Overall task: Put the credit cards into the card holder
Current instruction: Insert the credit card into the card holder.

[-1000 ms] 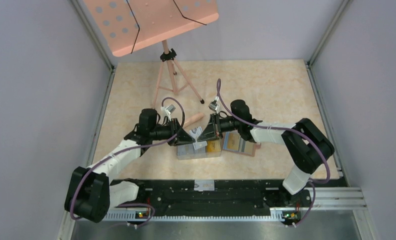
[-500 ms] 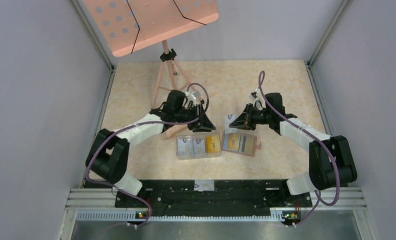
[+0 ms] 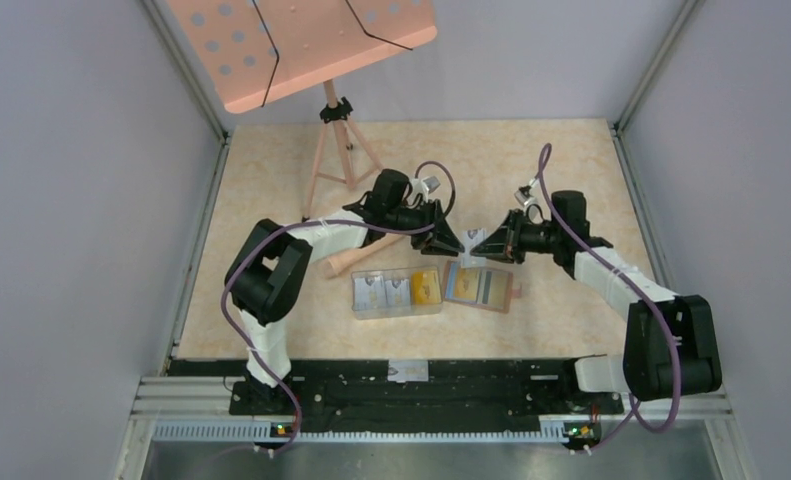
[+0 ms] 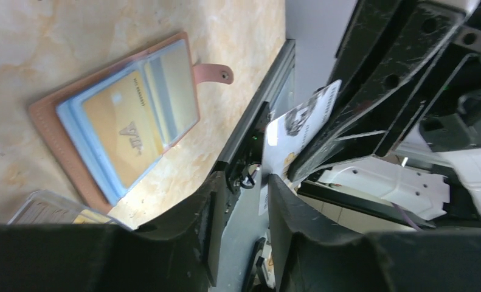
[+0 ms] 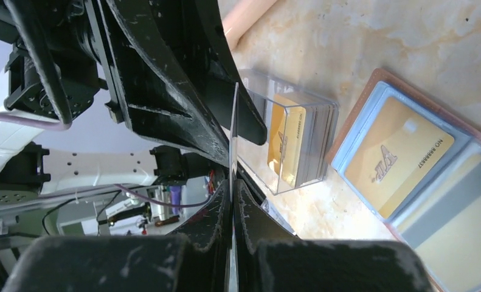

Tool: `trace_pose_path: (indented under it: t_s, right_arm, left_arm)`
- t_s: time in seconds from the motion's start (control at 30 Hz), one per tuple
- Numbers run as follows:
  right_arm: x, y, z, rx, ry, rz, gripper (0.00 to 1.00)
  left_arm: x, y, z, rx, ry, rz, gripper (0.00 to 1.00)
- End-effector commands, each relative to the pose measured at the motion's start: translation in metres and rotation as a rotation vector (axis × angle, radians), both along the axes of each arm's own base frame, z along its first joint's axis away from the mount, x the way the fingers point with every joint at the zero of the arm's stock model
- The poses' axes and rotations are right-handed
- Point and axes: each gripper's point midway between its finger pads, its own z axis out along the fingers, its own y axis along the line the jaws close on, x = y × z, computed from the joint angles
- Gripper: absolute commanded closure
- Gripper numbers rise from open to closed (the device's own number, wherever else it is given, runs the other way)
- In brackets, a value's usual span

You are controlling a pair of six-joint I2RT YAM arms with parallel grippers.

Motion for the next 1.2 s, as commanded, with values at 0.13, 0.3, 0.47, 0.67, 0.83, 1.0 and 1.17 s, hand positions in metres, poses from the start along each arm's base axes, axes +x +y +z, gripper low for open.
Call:
trace_pose_path:
  t_s: [0.13,0.3,0.47,0.67,0.83,1.0,1.17]
  right_arm:
    - [-0.011,0.008,0.025,0.137,-0.038,0.067,1.0]
    - [-0.01,0.009,0.024,0.147,-0.032,0.071,1.0]
    - [-0.007,0.009,0.026,0.152,-0.041,0.058,1.0]
    - [-0.004,0.009,0.032,0.165,-0.061,0.04,1.0]
    - [-0.003,0.009,0.034,0.166,-0.069,0.035,1.0]
    - [-0.003,0.009,0.034,0.17,-0.071,0.035,1.0]
    - [-0.005,0.004,0.015,0.095,-0.036,0.012,0.94]
  left_arm:
    - [0.01,-0.014,0.04,-0.178,-0.076,-0.026,0.73]
    - [0.005,-0.016,0.049,-0.234,-0.072,-0.047,0.77]
    - [0.0,-0.015,0.051,-0.238,-0.073,-0.056,0.85]
    - [-0.004,-0.014,0.051,-0.235,-0.069,-0.053,0.74]
    - [-0.009,-0.01,0.05,-0.234,-0.064,-0.05,0.79]
    - [-0.014,-0.007,0.049,-0.233,-0.062,-0.05,0.92]
    - [-0.013,-0.005,0.048,-0.221,-0.066,-0.033,1.0]
